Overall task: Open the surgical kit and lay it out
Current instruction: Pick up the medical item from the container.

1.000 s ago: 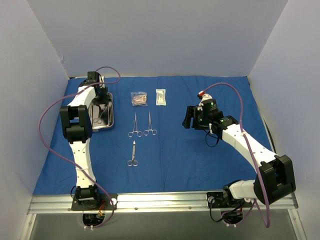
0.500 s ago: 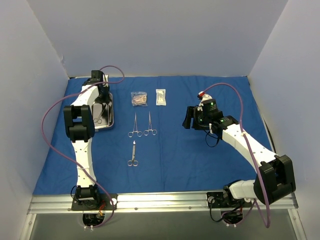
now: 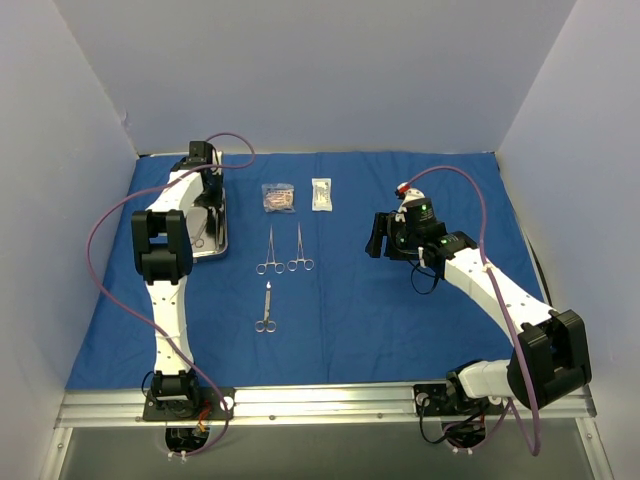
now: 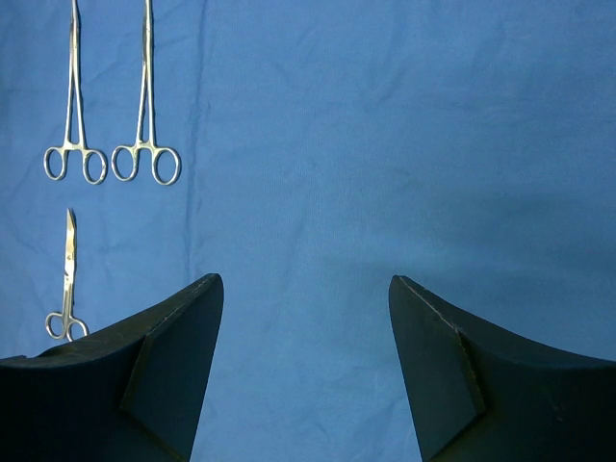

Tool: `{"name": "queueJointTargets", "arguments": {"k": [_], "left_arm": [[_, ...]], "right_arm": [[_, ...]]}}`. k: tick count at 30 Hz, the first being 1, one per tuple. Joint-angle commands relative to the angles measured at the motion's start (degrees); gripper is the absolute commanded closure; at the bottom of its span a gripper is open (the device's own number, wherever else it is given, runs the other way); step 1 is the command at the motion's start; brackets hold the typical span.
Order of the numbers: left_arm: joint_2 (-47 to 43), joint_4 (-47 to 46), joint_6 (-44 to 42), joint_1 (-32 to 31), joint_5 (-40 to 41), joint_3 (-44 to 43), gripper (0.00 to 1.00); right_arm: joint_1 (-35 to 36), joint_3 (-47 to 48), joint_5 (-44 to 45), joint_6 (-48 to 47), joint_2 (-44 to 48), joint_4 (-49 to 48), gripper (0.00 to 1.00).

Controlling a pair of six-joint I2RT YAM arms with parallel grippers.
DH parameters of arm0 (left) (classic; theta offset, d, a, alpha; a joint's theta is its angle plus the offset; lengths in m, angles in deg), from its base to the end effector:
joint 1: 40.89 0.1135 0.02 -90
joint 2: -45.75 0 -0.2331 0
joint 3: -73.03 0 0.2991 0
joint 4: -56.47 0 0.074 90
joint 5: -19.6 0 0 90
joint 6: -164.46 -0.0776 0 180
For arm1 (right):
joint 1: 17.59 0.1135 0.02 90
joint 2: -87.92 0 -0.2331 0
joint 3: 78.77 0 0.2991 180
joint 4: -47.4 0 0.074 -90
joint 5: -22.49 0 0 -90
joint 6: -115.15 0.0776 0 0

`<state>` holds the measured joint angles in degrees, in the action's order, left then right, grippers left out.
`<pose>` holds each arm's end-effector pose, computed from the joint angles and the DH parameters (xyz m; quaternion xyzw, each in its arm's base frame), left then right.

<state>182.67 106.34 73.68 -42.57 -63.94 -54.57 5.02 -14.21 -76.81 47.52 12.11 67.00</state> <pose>0.5628 -0.0078 0.0945 0.0057 0.9626 0.0522 0.2656 0.3510 0.1598 0.2039 -0.0418 0.8668 0.2533 0.4276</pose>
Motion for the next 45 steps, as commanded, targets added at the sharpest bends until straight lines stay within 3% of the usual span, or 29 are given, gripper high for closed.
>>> {"name": "queueJointTargets", "arguments": {"k": [1,10,25,45], "left_arm": [[-0.25,1.51,-0.37,0.97,0.57,0.98,0.61],[0.80,1.95,-0.37,1.23,0.40,0.63,0.66],[-0.16,3.53,0.25,1.32,1.10,-1.83,0.97],[-6.14,12.76,3.32,4.04,11.56,-15.01,0.98]], "right_arm": [[0.42,2.03,0.95,0.04,1.02,0.93,0.35],[0.50,2.03,0.95,0.13,1.28,1.11,0.35],[0.77,1.85,1.57,0.57,1.81,0.93,0.35],[1.12,1.68,1.74,0.39,3.04,0.85,0.35]]}}
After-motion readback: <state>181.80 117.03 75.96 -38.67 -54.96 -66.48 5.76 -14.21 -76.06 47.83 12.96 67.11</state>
